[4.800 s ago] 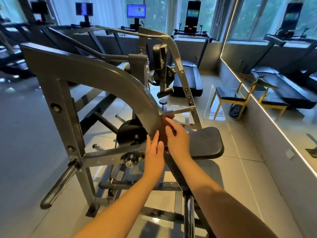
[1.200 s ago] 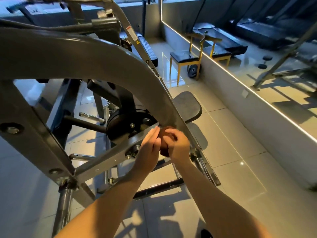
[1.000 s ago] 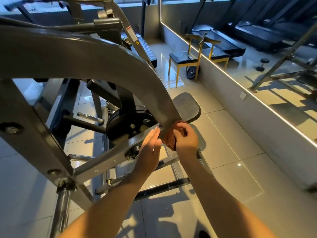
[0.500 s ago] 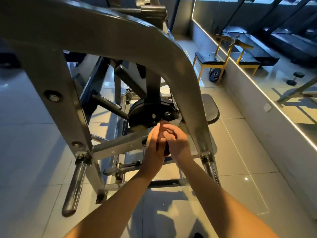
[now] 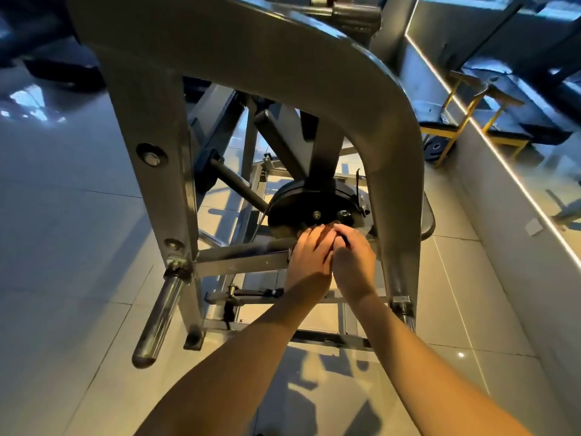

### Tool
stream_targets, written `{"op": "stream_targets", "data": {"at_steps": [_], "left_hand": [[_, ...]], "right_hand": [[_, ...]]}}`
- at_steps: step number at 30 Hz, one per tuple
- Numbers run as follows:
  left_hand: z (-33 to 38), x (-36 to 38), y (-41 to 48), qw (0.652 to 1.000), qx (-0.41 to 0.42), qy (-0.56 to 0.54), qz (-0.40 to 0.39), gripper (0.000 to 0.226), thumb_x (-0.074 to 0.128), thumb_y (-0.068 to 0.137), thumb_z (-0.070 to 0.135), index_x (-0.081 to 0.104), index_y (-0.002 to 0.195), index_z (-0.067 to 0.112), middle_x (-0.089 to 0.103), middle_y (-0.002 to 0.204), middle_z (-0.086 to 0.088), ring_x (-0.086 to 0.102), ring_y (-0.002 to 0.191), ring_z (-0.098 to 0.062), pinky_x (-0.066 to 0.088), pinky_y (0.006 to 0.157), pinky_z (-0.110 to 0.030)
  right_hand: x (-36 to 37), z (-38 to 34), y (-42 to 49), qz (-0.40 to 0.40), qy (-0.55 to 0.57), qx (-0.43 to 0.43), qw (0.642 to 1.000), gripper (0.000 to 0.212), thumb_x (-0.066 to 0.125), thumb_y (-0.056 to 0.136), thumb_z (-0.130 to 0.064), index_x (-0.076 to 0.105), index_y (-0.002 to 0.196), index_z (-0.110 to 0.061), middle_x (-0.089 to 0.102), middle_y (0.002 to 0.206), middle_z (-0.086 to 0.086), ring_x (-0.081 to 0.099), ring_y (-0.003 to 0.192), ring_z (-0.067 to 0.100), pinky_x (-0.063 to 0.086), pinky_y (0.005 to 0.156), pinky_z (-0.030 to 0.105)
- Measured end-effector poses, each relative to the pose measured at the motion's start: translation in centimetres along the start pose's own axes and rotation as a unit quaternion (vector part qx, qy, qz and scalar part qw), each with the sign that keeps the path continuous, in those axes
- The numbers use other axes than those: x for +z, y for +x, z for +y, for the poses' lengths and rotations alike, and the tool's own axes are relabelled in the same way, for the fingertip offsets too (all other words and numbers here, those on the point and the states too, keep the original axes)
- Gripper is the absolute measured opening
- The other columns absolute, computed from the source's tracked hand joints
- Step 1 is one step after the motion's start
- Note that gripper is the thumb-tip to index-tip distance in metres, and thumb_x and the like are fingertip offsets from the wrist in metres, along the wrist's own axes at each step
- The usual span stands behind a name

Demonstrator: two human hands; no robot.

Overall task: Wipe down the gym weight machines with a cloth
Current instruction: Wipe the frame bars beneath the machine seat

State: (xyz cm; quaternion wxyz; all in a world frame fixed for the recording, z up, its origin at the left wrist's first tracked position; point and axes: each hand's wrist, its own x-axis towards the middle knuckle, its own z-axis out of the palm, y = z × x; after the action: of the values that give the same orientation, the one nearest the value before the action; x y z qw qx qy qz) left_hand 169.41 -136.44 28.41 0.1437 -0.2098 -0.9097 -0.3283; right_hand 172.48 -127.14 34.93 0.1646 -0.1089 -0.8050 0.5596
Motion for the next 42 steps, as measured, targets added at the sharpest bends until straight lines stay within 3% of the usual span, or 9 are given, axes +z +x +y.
{"op": "stream_targets", "data": {"at_steps": [2, 5, 7, 9, 17, 24, 32, 36, 42], "left_hand": [[-0.8, -0.6, 0.0, 1.0, -0.01, 0.016, -0.015, 0.044, 0.053, 0.103, 0.038, 0.036, 0.142, 0.03, 0.046, 0.148, -0.002, 0.044, 0.138, -0.026, 0.041, 0.114, -0.047], [-3.2, -2.3, -1.0, 0.994, -0.106, -0.014, -0.024, 0.035, 0.037, 0.108, 0.038, 0.043, 0.142, 0.034, 0.046, 0.147, 0.005, 0.042, 0.137, -0.02, 0.043, 0.112, -0.045], [-5.3, -3.8, -1.8, 0.988, -0.149, -0.013, -0.027, 0.037, 0.034, 0.108, 0.037, 0.049, 0.141, 0.029, 0.05, 0.142, 0.002, 0.046, 0.13, -0.021, 0.046, 0.108, -0.044], [-7.7, -5.1, -2.8, 0.982, -0.186, -0.015, -0.024, 0.037, 0.038, 0.108, 0.032, 0.052, 0.14, 0.021, 0.052, 0.139, -0.004, 0.048, 0.127, -0.023, 0.045, 0.108, -0.043], [-14.8, -6.8, -5.0, 0.943, -0.331, -0.045, 0.013, 0.035, 0.041, 0.107, 0.032, 0.055, 0.139, 0.025, 0.05, 0.132, -0.007, 0.047, 0.13, -0.027, 0.044, 0.11, -0.051], [-6.9, -4.8, -4.5, 0.969, -0.234, -0.072, 0.013, 0.041, 0.042, 0.103, 0.022, 0.054, 0.142, 0.021, 0.044, 0.148, -0.006, 0.031, 0.144, -0.027, 0.034, 0.119, -0.048], [-9.4, -4.8, -5.2, 0.899, -0.371, -0.201, 0.112, 0.039, 0.055, 0.102, 0.016, 0.049, 0.138, 0.029, 0.03, 0.15, -0.007, 0.04, 0.138, -0.03, 0.045, 0.106, -0.038], [-7.6, -3.5, -4.7, 0.859, -0.391, -0.274, 0.183, 0.039, 0.054, 0.102, 0.013, 0.048, 0.139, 0.026, 0.026, 0.155, -0.006, 0.04, 0.137, -0.024, 0.045, 0.102, -0.034], [-2.8, -0.3, -4.2, 0.884, -0.331, -0.274, 0.185, 0.037, 0.054, 0.103, 0.018, 0.05, 0.139, 0.028, 0.032, 0.146, -0.002, 0.044, 0.124, -0.01, 0.051, 0.093, -0.021]], "right_hand": [[0.5, -0.2, -0.2, -0.014, -0.007, -0.055, 0.998, 0.022, 0.052, 0.099, -0.009, 0.067, 0.115, -0.004, 0.067, 0.113, 0.003, 0.062, 0.109, 0.003, 0.052, 0.1, 0.029], [2.2, -0.7, -1.0, -0.023, -0.103, -0.116, 0.988, 0.023, 0.052, 0.099, 0.002, 0.07, 0.113, -0.004, 0.068, 0.104, -0.006, 0.057, 0.098, -0.016, 0.046, 0.094, 0.008], [4.1, -0.6, -1.3, -0.054, -0.143, -0.143, 0.978, 0.025, 0.053, 0.099, -0.004, 0.07, 0.117, -0.007, 0.071, 0.112, 0.003, 0.059, 0.103, -0.004, 0.051, 0.101, 0.022], [5.9, -0.8, -1.4, -0.12, -0.156, -0.112, 0.974, 0.026, 0.051, 0.101, -0.008, 0.069, 0.12, -0.009, 0.069, 0.117, 0.005, 0.06, 0.109, 0.012, 0.05, 0.106, 0.037], [10.5, -1.4, -1.7, -0.227, -0.168, -0.003, 0.959, 0.033, 0.05, 0.102, -0.01, 0.065, 0.131, -0.019, 0.062, 0.126, -0.004, 0.054, 0.118, 0.009, 0.044, 0.11, 0.033], [7.7, 0.8, -2.9, -0.131, -0.099, -0.017, 0.986, 0.025, 0.054, 0.101, -0.006, 0.072, 0.117, -0.014, 0.068, 0.111, -0.006, 0.059, 0.1, -0.009, 0.048, 0.086, 0.007], [5.7, 1.7, -2.9, -0.167, -0.111, -0.076, 0.977, 0.025, 0.055, 0.101, -0.007, 0.071, 0.117, -0.017, 0.069, 0.11, -0.011, 0.065, 0.105, 0.0, 0.053, 0.094, 0.018], [4.7, 2.5, -2.8, -0.147, -0.124, -0.147, 0.97, 0.026, 0.055, 0.099, 0.0, 0.071, 0.115, -0.012, 0.063, 0.107, -0.017, 0.059, 0.101, -0.017, 0.047, 0.089, 0.006], [2.3, 3.4, -2.6, -0.211, -0.08, -0.146, 0.963, 0.032, 0.054, 0.1, 0.0, 0.067, 0.111, -0.027, 0.062, 0.104, -0.026, 0.061, 0.101, -0.013, 0.046, 0.087, 0.004]]}}
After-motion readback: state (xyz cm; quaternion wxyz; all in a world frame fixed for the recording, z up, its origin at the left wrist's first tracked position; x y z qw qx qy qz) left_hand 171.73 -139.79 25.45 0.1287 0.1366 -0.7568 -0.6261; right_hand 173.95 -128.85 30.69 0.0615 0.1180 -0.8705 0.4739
